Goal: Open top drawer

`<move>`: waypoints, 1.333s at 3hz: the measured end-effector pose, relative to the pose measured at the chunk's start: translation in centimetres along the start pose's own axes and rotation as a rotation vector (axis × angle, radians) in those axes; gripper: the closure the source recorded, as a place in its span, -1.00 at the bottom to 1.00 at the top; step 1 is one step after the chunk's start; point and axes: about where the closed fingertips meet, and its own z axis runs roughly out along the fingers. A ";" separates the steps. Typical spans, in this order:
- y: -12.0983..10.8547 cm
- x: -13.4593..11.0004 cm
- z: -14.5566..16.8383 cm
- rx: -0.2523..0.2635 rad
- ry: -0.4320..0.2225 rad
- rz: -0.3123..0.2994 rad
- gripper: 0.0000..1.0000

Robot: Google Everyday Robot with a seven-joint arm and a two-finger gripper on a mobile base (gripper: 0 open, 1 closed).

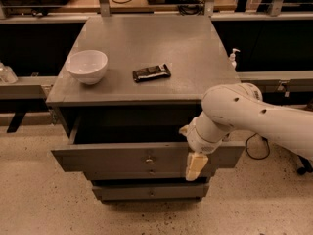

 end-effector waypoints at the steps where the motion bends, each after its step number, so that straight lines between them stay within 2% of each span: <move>1: 3.1 -1.1 -0.7 -0.101 -0.024 -0.024 -0.17; 3: 6.9 -2.7 -2.7 -0.224 -0.075 -0.067 0.77; 4: 6.9 -2.7 -2.7 -0.224 -0.075 -0.067 0.77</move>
Offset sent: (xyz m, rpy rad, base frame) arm -0.0981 0.0158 0.0225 0.0236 0.2825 0.1573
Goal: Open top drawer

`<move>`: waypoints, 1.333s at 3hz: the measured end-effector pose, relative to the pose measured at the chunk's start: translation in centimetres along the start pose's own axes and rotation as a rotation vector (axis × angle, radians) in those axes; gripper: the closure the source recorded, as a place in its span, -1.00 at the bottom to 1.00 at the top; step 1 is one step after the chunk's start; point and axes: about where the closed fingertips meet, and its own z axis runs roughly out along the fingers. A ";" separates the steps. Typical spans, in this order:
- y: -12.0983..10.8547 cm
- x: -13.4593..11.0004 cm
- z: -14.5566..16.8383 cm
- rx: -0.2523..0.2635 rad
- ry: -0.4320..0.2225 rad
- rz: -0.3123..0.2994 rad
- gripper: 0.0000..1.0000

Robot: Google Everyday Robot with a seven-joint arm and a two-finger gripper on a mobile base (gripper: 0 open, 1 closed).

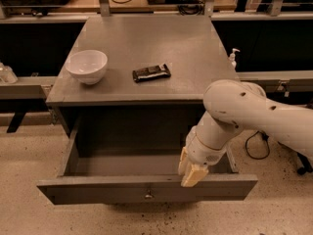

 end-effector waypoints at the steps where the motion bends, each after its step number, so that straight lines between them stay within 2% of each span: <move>1: 0.1 0.0 0.0 0.000 0.001 -0.001 0.30; 2: 0.1 -0.1 -0.1 0.000 0.003 -0.002 -0.17; 3: -0.1 -1.1 -2.4 0.017 0.039 -0.031 -0.63; 4: -1.1 -2.3 -6.0 0.037 0.069 -0.061 -1.00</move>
Offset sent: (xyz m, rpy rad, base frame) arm -0.0005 0.0001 0.0004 -0.0011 -0.0007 0.0009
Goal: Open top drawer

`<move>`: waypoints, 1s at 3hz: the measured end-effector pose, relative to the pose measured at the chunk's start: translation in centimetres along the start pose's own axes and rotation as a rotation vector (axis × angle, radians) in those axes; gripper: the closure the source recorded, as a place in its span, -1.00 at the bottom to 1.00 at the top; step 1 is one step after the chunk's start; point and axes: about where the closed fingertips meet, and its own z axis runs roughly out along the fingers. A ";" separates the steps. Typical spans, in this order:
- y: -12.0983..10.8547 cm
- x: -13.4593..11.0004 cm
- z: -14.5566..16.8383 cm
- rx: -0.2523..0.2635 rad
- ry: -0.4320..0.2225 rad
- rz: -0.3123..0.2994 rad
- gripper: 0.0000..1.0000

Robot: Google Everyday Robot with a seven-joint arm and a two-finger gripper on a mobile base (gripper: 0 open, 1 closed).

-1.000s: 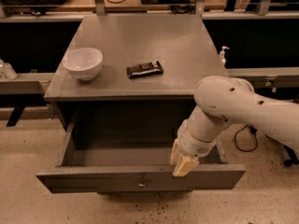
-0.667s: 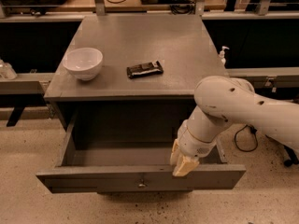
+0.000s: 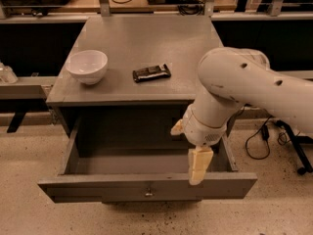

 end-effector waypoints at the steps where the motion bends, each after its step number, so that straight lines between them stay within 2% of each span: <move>1: -2.4 0.3 -0.7 -0.019 0.013 -0.015 -0.04; 2: -4.5 2.2 1.1 -0.040 0.000 0.007 0.32; 3: -5.6 3.6 4.2 -0.075 -0.006 0.016 0.79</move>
Offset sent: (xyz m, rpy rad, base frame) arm 0.0810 -0.0196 -0.0426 0.0054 0.0732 -0.0209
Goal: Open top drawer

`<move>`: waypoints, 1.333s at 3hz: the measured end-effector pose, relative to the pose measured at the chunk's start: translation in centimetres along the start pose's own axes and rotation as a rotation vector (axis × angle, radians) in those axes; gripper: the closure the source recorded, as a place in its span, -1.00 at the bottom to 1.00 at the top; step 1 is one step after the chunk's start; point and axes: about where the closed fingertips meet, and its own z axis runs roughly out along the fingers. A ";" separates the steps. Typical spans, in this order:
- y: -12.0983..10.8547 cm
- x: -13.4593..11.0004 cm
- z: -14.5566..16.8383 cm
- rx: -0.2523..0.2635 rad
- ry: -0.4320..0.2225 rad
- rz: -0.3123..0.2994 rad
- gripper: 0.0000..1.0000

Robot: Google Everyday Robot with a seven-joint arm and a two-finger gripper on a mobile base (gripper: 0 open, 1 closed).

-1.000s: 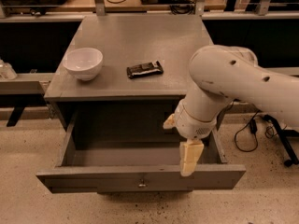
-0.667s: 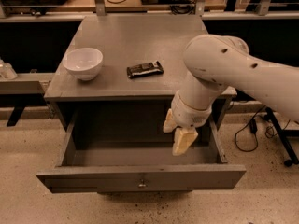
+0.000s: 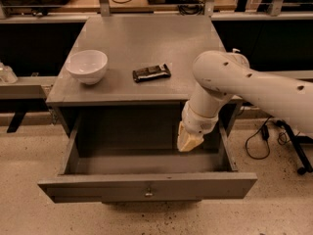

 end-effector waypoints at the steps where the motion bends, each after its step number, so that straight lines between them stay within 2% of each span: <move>1: -0.2 0.0 3.2 -0.027 -0.004 0.007 1.00; 3: 2.5 -1.6 8.9 -0.119 -0.047 0.010 1.00; 4: 4.4 -2.6 9.1 -0.163 -0.095 0.002 1.00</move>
Offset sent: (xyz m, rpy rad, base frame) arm -0.0368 0.0283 -0.0975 -0.0019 0.1227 -0.0039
